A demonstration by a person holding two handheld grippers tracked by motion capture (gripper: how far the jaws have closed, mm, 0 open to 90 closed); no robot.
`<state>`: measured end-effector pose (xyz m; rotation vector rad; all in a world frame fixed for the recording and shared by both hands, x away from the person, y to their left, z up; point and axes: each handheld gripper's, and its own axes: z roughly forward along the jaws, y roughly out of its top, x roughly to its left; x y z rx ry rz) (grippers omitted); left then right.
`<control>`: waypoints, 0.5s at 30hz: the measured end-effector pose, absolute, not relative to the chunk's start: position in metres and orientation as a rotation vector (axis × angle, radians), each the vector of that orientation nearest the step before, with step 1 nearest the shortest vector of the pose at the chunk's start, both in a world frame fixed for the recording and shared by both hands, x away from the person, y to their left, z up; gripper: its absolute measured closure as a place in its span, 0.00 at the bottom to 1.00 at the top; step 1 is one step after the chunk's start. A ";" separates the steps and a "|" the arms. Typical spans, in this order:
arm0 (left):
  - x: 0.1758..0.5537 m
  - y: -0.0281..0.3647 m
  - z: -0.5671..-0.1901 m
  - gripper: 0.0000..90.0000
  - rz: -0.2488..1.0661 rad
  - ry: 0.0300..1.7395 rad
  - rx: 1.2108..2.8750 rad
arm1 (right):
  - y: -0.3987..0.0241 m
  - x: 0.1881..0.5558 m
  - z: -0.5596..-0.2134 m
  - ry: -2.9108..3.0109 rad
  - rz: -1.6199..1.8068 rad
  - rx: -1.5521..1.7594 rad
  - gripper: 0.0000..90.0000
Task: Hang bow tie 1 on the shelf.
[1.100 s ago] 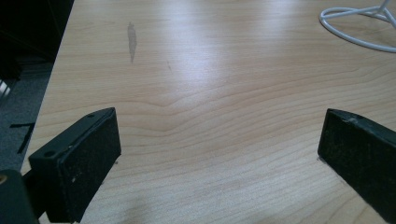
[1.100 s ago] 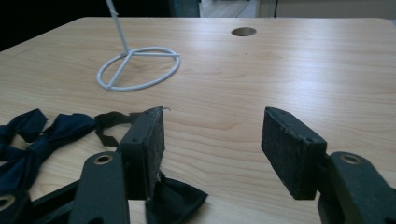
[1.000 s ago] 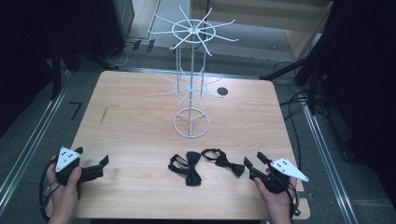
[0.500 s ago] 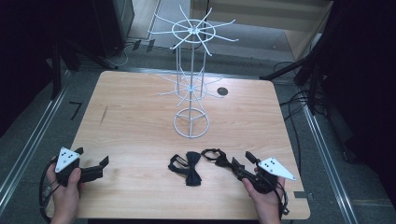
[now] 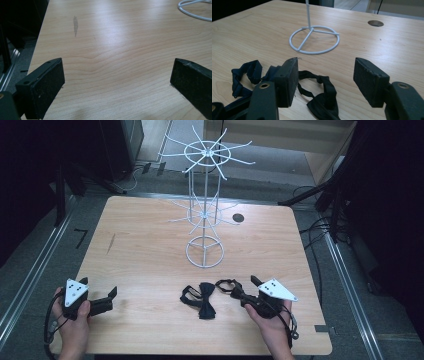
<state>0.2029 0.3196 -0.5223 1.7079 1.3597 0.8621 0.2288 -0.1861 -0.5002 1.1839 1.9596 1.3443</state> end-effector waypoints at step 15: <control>0.206 0.317 -0.522 0.00 0.906 1.411 1.699 | -0.175 0.229 -0.512 1.992 1.408 1.223 0.41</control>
